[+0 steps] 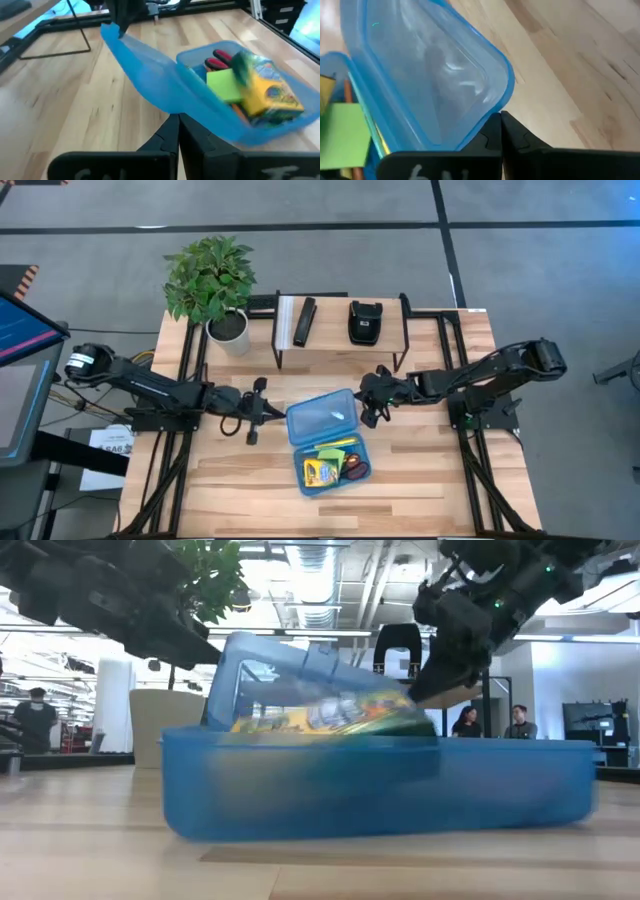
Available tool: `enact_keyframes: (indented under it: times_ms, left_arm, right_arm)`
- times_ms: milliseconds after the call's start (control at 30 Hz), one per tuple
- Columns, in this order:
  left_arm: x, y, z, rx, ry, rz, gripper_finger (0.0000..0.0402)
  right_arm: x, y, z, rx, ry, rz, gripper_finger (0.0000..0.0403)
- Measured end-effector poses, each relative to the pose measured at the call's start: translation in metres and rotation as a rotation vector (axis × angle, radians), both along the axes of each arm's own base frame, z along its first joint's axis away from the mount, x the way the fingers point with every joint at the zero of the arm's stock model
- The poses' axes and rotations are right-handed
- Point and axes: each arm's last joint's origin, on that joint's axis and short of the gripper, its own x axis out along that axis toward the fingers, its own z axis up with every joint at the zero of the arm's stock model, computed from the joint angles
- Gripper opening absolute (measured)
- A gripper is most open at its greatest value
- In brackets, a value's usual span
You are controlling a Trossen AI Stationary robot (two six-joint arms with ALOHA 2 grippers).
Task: Pack school essentials
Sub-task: Close the blue pencil box
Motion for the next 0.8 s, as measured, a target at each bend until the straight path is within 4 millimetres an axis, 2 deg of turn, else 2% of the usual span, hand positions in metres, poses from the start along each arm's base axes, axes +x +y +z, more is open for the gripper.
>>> enact_keyframes:
  times_ms: [167, 400, 667, 800]
  left_arm:
    - [0.001, -0.003, 0.006, 0.05, -0.044, 0.035, 0.0]
    - [0.0, -0.006, 0.003, 0.066, -0.023, 0.012, 0.0]
    - [-0.001, -0.006, 0.001, 0.063, -0.011, 0.002, 0.0]
    - [-0.002, -0.007, -0.001, -0.001, 0.012, 0.013, 0.0]
  right_arm:
    - [0.005, 0.006, 0.018, 0.02, -0.129, 0.061, 0.0006]
    - [0.01, 0.024, 0.029, -0.024, -0.275, 0.185, 0.0006]
    - [0.005, 0.045, 0.025, 0.008, -0.249, 0.245, 0.0006]
    - [0.0, 0.058, 0.024, 0.049, -0.234, 0.271, 0.0006]
